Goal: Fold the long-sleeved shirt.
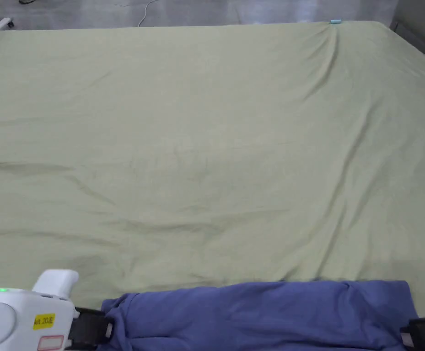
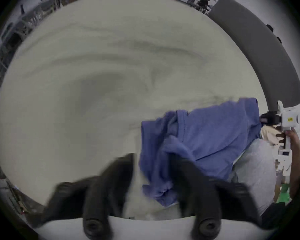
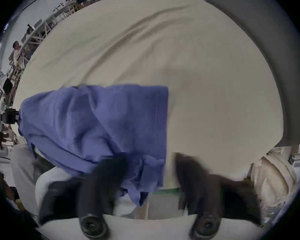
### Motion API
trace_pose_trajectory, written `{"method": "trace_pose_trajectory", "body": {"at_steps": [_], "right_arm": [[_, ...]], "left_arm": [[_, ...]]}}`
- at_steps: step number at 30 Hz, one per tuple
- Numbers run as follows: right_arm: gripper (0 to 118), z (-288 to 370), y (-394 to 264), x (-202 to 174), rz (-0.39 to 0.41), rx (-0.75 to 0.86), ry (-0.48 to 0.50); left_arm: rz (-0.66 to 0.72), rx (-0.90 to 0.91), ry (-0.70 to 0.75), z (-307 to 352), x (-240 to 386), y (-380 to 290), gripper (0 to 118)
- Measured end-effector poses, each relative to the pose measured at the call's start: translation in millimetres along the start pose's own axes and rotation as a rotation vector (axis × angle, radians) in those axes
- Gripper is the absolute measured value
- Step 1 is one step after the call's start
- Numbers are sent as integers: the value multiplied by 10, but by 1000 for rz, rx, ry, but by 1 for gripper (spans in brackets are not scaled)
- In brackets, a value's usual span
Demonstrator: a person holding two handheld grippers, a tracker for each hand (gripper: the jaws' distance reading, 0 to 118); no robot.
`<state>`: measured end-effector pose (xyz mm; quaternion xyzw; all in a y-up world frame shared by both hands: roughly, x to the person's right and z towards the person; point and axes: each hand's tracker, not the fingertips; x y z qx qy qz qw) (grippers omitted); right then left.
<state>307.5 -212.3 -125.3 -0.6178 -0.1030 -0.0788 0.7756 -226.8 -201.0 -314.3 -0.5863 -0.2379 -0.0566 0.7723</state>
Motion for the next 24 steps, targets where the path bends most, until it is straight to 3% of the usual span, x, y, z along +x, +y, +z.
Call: {"method": "trace_pose_trajectory", "body": {"at_steps": [1, 2, 3, 5, 6, 7, 8, 9, 10, 12, 14, 16, 17, 19, 20, 24], "right_arm": [[87, 218, -5, -4, -21, 64, -24], [102, 423, -6, 1, -43, 142, -11], [104, 580, -6, -2, -68, 203, 12], [104, 837, -15, -38, -118, 279, 85], [104, 876, -10, -61, -145, 293, 131], [104, 890, 0, -90, -163, 290, 196], [98, 879, -9, -122, -180, 301, 252], [60, 837, -16, -161, -168, 333, 319], [6, 788, 1, -222, -151, 335, 351], [0, 668, -27, -372, -155, 310, 328], [0, 634, -19, -493, -102, 310, 421], [0, 600, -16, -561, -92, 313, 495], [0, 585, -5, -566, -83, 312, 508], [0, 544, 8, -618, -66, 320, 522], [0, 524, 15, -634, -60, 323, 535], [0, 397, 58, -594, -82, 314, 680]], "left_arm": [[5, 71, -1, 170, 8, -1, 69], [25, 147, -6, 342, 43, -23, 87], [53, 211, -20, 445, 51, -42, 101], [112, 258, -37, 519, 100, -102, 103], [114, 196, -58, 541, 149, -115, 102], [101, 77, -69, 455, 174, -117, 95], [86, 65, -109, 396, 187, -168, 62], [67, 55, -169, 320, 201, -200, 0], [74, 39, -169, 211, 156, -251, 0], [110, 35, -258, 168, 92, -274, 0], [190, 102, -336, 213, -96, -251, 1], [289, 166, -441, 161, -447, -266, 85], [327, 181, -509, 105, -574, -285, 115], [446, 238, -614, -5, -840, -309, 118], [488, 184, -612, -114, -943, -301, 118], [620, -96, -942, -771, -1066, -293, 118]]}}
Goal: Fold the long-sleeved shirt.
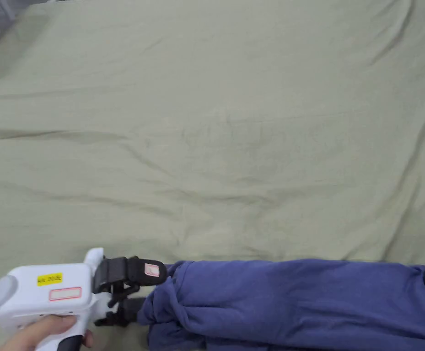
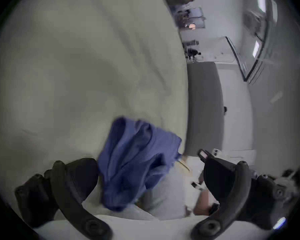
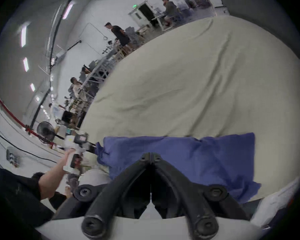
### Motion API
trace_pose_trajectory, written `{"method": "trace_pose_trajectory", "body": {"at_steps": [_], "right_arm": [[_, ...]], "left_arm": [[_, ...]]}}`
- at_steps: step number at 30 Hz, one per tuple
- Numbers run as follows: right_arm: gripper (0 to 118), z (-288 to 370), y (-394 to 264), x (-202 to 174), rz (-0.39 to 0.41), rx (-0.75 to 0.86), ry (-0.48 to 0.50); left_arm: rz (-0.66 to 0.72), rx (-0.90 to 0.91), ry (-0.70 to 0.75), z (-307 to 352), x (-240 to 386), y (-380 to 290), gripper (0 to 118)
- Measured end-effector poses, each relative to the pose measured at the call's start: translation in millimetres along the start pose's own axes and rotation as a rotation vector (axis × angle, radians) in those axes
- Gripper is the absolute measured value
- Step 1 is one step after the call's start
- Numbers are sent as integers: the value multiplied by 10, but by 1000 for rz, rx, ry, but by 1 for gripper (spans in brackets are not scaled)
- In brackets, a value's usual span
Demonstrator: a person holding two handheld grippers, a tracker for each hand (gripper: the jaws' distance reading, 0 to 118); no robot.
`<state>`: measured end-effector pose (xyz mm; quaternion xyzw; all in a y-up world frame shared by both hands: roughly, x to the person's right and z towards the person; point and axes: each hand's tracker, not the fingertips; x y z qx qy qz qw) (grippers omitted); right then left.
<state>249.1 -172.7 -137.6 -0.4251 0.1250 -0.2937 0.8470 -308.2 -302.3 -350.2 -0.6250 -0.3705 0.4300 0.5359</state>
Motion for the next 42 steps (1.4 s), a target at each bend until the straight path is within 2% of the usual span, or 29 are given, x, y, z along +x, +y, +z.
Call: {"method": "trace_pose_trajectory", "body": {"at_steps": [3, 6, 7, 8, 10, 11, 12, 13, 15, 16, 21, 23, 27, 32, 36, 38, 42], "right_arm": [[0, -32, 8, 26, -24, 18, 86], [0, -66, 19, 62, -20, 23, 97], [0, -100, 28, 24, -11, 21, 92], [0, -127, 32, -9, 1, 18, 81], [0, -167, 19, -51, 23, -3, 65], [0, -191, 9, -74, 32, -12, 54], [0, -210, -4, -115, 43, -19, 45], [0, -229, -18, -169, 52, -26, 35], [0, -270, -30, -193, 58, -35, 23], [0, -282, -28, -197, 57, -38, 19], [0, -264, 47, -260, 46, -37, 10], [0, -245, 107, -278, 48, -24, 3], [0, -219, 207, -332, 27, 7, 5], [0, -231, 219, -422, 25, 23, 2], [0, -251, 155, -469, 26, 3, -42], [0, -257, 113, -492, 28, -9, -76], [0, -214, 50, -507, 16, -21, -67]], "left_arm": [[-108, -72, -142, -382, 21, 36, 118], [-106, -183, -113, -979, 137, 137, 118], [-103, -300, -112, -1127, 187, 152, 118], [-132, -294, -83, -1191, 256, 160, 118], [-97, -274, -79, -1102, 258, 287, 117], [-77, -244, -68, -1062, 247, 316, 106], [-90, -176, -12, -1012, 224, 335, 41], [-92, -114, 29, -983, 179, 351, 15], [13, -86, -7, -792, 131, 308, 15], [-2, -84, -56, -694, 140, 298, 15], [-55, 27, -59, 92, 384, 249, 15], [-111, 75, -9, 386, 605, 107, 15], [-89, 218, 77, 1124, 654, -24, 15], [-61, 386, 321, 1806, 708, -284, 15], [-98, 416, 523, 1638, 1009, -497, 15], [-163, 402, 516, 1362, 1238, -585, 15], [-313, 326, 573, 435, 1793, -681, 15]]}}
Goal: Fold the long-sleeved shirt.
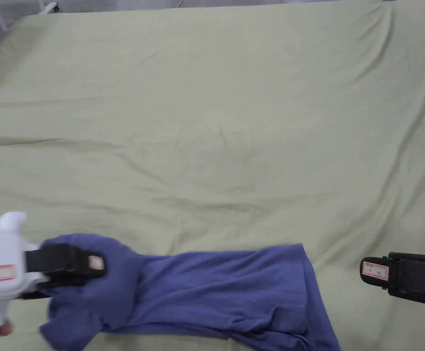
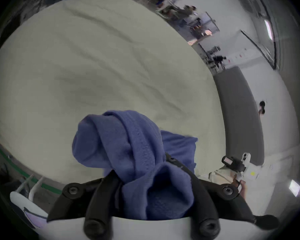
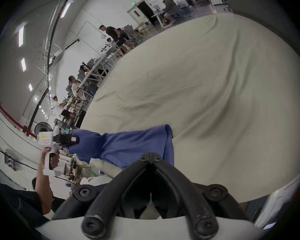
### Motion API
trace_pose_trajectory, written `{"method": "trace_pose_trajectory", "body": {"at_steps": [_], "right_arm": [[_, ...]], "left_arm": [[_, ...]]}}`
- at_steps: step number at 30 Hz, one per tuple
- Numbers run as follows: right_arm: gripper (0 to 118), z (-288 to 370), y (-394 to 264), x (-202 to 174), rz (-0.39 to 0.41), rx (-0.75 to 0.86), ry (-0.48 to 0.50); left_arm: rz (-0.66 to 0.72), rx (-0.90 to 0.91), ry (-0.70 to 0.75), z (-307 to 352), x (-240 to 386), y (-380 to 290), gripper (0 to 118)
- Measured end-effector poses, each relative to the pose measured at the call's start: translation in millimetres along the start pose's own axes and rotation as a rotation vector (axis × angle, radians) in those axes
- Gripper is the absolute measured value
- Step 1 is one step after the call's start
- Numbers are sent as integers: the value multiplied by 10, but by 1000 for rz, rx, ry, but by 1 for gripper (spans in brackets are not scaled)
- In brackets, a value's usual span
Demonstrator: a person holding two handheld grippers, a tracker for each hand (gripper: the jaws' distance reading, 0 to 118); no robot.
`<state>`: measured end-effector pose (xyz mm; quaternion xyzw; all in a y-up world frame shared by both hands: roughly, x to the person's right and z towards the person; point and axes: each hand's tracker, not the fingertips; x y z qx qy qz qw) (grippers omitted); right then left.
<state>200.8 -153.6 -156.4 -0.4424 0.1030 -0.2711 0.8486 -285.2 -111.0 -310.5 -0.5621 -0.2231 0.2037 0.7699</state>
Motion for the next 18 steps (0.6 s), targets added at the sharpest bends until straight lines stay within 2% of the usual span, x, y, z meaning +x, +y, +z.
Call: {"method": "trace_pose_trajectory", "body": {"at_steps": [3, 7, 9, 10, 11, 14, 15, 18], "right_arm": [[0, 58, -26, 0, -2, 2, 0], [0, 129, -68, 2, 10, -1, -37], [0, 170, -90, 21, 5, -7, -46], [0, 184, -99, 31, 1, -10, -43], [0, 198, -110, 47, -8, -16, -34], [0, 238, -133, 55, -11, -22, -20], [0, 252, -136, 60, -8, -20, -16], [0, 278, -129, 84, -9, -12, 0]], "left_arm": [[-78, -31, 64, -670, 632, -27, 15], [-104, -131, 165, -1719, 1029, -110, 15], [-70, -182, 156, -2101, 1085, -191, 15], [-81, -178, 177, -2193, 1141, -238, 20], [-127, -142, 199, -2240, 1197, -300, 30], [-209, -98, 41, -2199, 1340, -399, 101], [-193, -100, -22, -2162, 1381, -431, 110], [-116, -54, -172, -1975, 1409, -481, 110]]}}
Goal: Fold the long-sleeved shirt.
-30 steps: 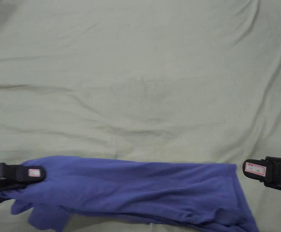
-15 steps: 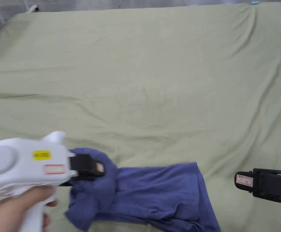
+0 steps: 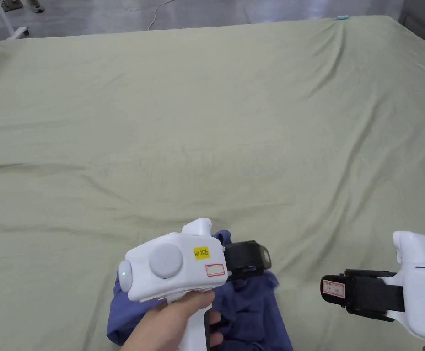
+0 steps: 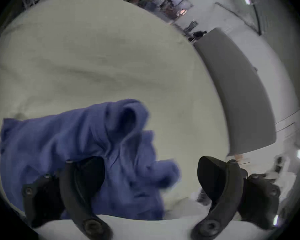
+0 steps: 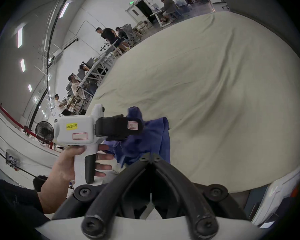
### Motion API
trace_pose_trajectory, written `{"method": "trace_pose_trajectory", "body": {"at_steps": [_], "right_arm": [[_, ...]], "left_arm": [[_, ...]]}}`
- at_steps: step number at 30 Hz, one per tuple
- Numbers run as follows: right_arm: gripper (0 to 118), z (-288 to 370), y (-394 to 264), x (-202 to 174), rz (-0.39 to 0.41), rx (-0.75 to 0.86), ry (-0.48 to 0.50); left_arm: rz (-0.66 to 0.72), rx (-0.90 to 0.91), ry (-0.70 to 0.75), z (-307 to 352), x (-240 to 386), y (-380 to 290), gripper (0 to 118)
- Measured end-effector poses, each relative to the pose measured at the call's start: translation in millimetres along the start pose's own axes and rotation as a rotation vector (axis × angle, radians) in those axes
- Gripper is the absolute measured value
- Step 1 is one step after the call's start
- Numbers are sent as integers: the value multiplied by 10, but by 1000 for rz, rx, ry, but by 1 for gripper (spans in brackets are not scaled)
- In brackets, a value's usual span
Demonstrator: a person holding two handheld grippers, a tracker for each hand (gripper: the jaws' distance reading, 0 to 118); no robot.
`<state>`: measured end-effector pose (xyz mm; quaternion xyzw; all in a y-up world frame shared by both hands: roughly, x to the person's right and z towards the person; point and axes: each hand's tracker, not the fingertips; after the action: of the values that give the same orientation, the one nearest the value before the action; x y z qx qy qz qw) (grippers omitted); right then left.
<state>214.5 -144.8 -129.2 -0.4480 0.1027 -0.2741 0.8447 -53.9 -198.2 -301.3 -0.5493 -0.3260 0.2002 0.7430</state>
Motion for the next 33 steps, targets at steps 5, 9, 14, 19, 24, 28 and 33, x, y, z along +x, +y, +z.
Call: {"method": "trace_pose_trajectory", "body": {"at_steps": [5, 9, 14, 19, 24, 28, 33], "right_arm": [[0, 11, 11, 68, -31, 16, 41], [0, -4, 10, 100, -44, 26, 57], [0, -15, -5, 117, -54, 21, 46], [0, 48, -38, 113, -62, 22, 2], [0, 199, 7, 136, -86, 48, -78], [0, 284, 97, 162, -104, 77, -96], [0, 241, 293, 122, -147, 116, -88]], "left_arm": [[105, 136, -294, 570, -10, -32, 110], [145, -14, -377, 969, -142, 114, 109], [-176, 129, 433, 631, 6, 27, 0], [-260, -190, 245, -402, 97, -399, 0], [-450, -137, 362, -856, 588, -834, 0], [-298, -219, 163, -787, 588, -769, 0], [-257, -345, -82, -346, 519, -859, 0]]}}
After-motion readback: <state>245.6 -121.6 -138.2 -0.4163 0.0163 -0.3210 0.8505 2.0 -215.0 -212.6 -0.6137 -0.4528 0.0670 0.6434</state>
